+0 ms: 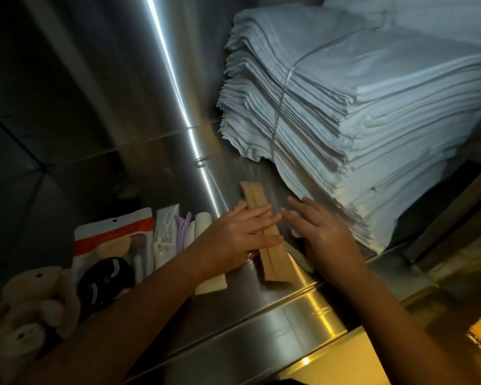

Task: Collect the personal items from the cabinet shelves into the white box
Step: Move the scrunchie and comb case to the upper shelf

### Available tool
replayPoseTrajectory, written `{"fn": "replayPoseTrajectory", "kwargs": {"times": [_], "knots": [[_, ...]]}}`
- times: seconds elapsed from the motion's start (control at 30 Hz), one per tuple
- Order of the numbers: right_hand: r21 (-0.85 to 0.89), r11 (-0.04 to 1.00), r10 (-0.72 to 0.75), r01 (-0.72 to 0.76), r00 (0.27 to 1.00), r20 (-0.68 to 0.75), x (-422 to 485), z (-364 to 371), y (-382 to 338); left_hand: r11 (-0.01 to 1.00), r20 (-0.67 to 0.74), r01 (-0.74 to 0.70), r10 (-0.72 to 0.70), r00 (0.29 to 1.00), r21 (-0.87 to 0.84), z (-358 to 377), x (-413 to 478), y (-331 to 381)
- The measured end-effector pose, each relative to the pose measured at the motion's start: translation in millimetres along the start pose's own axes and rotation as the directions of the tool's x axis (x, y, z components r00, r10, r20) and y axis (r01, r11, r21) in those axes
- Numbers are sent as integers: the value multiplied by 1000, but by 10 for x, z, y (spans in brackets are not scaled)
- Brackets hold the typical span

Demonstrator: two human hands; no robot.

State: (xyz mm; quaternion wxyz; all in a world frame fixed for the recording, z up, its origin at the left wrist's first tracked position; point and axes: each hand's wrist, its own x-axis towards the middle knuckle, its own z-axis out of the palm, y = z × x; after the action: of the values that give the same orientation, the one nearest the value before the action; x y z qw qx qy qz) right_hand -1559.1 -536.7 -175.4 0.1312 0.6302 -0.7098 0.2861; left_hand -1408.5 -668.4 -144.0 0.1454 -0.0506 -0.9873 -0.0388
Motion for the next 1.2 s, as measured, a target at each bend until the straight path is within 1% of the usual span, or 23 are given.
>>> {"fn": "replayPoseTrajectory", "kwargs": {"times": [0.1,0.17,0.2,0.3,0.33,0.4,0.57,0.7,0.83,0.93,1.07,1.2], "knots": [[69,997,37,-40,998,51,18,31,21,998,15,31,-32,999,50,57,-5,1],[93,994,57,-65,995,87,30,29,16,993,33,78,-81,996,87,74,-43,8],[95,993,64,-74,992,107,33,24,5,989,64,117,-123,990,89,77,-66,20],[79,993,73,-84,988,134,22,11,-32,968,233,238,-250,940,80,123,-135,49],[79,992,82,-94,986,142,18,10,-44,962,267,257,-273,924,93,146,-146,56],[87,989,102,-117,983,154,11,6,-61,952,274,276,-303,913,134,177,-148,86],[103,982,138,-159,974,180,-10,-64,-78,910,237,355,-401,885,213,250,-109,178],[113,976,164,-184,973,163,-35,-131,-160,882,241,433,-468,850,187,259,-66,238],[89,975,186,-202,968,167,-38,-182,-239,850,204,506,-527,825,150,231,-94,293],[89,978,174,-190,971,162,-19,-217,-327,807,119,574,-589,799,142,163,-207,330],[102,985,120,-138,978,168,40,-197,-540,757,2,638,-645,765,138,35,-424,442],[131,988,59,-83,983,175,89,-129,-793,695,-91,713,-707,701,92,-111,-656,527]]}}
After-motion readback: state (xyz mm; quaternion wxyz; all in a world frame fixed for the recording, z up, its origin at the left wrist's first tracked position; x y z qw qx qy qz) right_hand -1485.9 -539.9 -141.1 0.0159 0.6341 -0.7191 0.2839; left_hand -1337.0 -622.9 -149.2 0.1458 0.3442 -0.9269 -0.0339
